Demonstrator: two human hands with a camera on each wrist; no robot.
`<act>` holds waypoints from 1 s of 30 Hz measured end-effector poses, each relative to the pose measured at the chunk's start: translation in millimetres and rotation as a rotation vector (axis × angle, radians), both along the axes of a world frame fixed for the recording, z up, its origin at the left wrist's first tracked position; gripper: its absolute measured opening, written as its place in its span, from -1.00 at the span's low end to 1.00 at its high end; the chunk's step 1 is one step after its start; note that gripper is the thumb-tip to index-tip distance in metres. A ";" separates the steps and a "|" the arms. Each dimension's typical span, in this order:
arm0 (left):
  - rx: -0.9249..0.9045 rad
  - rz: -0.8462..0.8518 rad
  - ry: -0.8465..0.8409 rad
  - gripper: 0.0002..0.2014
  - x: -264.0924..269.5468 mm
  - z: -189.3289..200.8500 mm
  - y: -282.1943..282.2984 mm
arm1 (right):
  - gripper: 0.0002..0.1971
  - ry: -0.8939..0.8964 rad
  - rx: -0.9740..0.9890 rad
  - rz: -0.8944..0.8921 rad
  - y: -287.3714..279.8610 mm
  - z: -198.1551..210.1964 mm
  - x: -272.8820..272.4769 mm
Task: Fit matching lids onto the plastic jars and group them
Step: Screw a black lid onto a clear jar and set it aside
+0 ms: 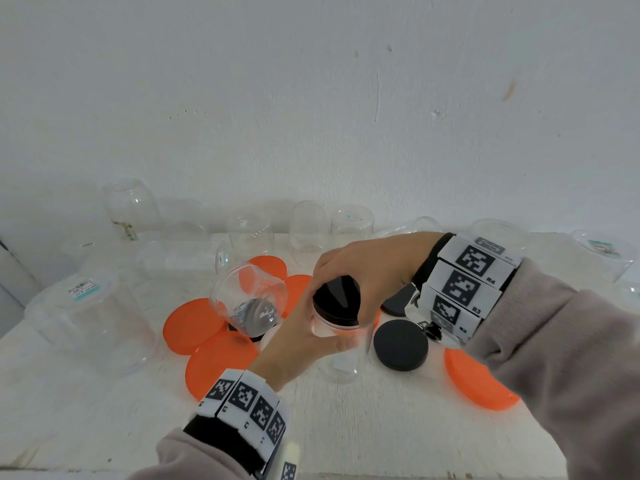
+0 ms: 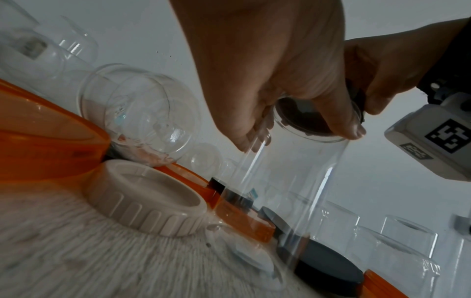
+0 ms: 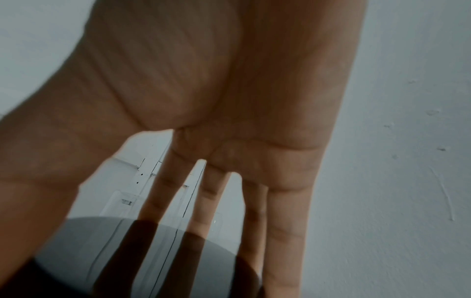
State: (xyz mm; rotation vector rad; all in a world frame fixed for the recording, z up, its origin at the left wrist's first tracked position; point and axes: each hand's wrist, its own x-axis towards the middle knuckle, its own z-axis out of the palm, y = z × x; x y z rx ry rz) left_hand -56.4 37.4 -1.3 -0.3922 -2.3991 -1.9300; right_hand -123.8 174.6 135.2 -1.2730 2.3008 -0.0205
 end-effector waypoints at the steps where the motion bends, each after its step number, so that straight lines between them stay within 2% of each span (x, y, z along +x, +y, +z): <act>1: -0.001 0.000 -0.001 -0.17 0.4 -0.4 -0.1 | -0.27 0.011 -0.001 0.006 0.1 0.0 0.4; 9: -0.003 0.035 -0.050 -0.15 0.7 -3.3 -0.1 | -0.36 0.101 -0.049 0.009 0.4 -3.6 2.6; 14: -0.002 0.057 -0.048 -0.17 2.0 -5.1 2.4 | -0.50 0.208 -0.151 -0.085 4.2 -13.0 5.6; 18: -0.016 0.061 -0.070 -0.17 1.5 -5.5 2.0 | -0.41 0.208 -0.104 -0.175 3.0 -12.9 7.0; 22: -0.030 0.079 -0.046 -0.16 2.5 -5.7 2.3 | -0.16 0.095 0.110 -0.128 -1.0 -2.6 3.5; 24: -0.031 0.083 -0.038 -0.15 2.5 -6.1 2.9 | -0.12 0.106 0.125 -0.091 -1.4 -1.0 2.7; 27: -0.031 0.089 -0.045 -0.15 2.5 -6.8 3.5 | -0.20 0.145 0.059 -0.088 -1.2 -1.8 2.8; 30: -0.032 0.100 -0.062 -0.20 2.7 -8.0 3.1 | -0.38 0.188 -0.002 -0.143 -1.8 -7.9 3.7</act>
